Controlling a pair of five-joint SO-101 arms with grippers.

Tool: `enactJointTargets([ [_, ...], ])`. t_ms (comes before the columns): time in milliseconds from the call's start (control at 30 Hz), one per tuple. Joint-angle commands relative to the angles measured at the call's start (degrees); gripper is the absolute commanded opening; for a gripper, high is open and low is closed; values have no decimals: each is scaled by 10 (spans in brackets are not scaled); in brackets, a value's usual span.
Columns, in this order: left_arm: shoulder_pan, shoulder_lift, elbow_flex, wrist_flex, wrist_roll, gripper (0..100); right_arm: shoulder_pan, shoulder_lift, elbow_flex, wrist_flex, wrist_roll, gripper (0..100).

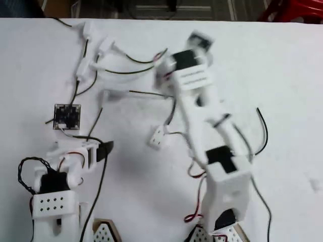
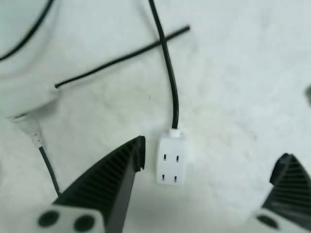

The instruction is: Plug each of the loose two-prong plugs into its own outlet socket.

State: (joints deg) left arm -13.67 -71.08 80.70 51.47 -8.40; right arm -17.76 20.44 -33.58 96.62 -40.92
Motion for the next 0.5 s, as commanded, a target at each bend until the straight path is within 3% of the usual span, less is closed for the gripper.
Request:
enactJointTargets([
  [0,-7,-7,-3,-9,6,392,98,-72,-44,18,107,394],
  [233,-5,-7,-3,-9,6,392,324,-93,94,18,269,394],
  [400,-4,-7,-3,-9,6,392,385,-92,244,-13,268,394],
  [467,-4,-7,-3,-9,6,392,388,-92,307,-40,234,394],
])
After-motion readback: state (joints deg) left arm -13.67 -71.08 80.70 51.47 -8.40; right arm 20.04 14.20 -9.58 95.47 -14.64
